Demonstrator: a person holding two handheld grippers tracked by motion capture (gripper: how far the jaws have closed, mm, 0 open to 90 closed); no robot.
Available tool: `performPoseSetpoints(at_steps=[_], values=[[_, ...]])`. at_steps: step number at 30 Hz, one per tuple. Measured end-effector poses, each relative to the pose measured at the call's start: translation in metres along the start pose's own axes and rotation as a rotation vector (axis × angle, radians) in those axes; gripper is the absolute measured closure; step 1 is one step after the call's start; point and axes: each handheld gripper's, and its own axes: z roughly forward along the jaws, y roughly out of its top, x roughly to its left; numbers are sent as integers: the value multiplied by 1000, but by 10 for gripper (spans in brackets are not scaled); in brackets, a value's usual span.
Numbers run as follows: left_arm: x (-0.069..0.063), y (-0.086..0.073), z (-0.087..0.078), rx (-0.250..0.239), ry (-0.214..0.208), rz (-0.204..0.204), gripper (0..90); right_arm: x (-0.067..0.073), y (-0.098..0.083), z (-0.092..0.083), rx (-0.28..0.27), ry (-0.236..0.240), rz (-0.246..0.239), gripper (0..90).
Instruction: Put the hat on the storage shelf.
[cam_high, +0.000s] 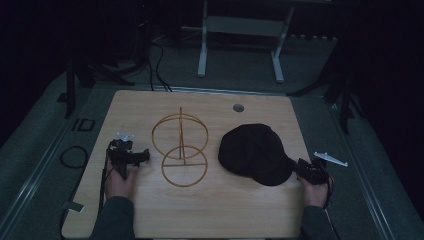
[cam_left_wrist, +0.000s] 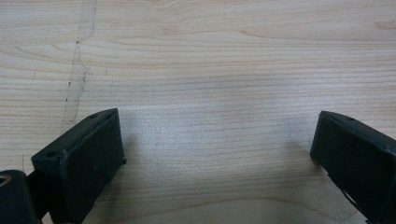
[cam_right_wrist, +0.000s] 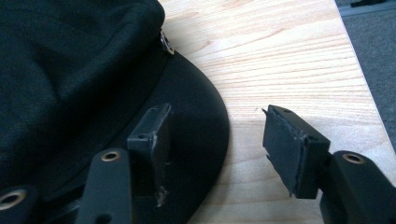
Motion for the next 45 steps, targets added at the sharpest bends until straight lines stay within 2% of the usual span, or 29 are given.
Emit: performPoseSetpoints(at_steps=[6, 15, 22, 34, 39, 45], values=[[0, 0, 0, 0, 0, 0, 21, 5, 0, -1, -1, -13, -29, 462], [0, 0, 0, 0, 0, 0, 21, 7, 1, -2, 7, -13, -42, 471], [0, 0, 0, 0, 0, 0, 22, 12, 5, -3, 27, -22, -89, 470], [0, 0, 0, -1, 0, 0, 22, 22, 12, -4, 58, -3, -164, 470], [0, 0, 0, 1, 0, 0, 22, 24, 14, -7, 63, 13, -184, 468], [0, 0, 0, 0, 0, -1, 22, 26, 16, -9, 73, 11, -208, 468]])
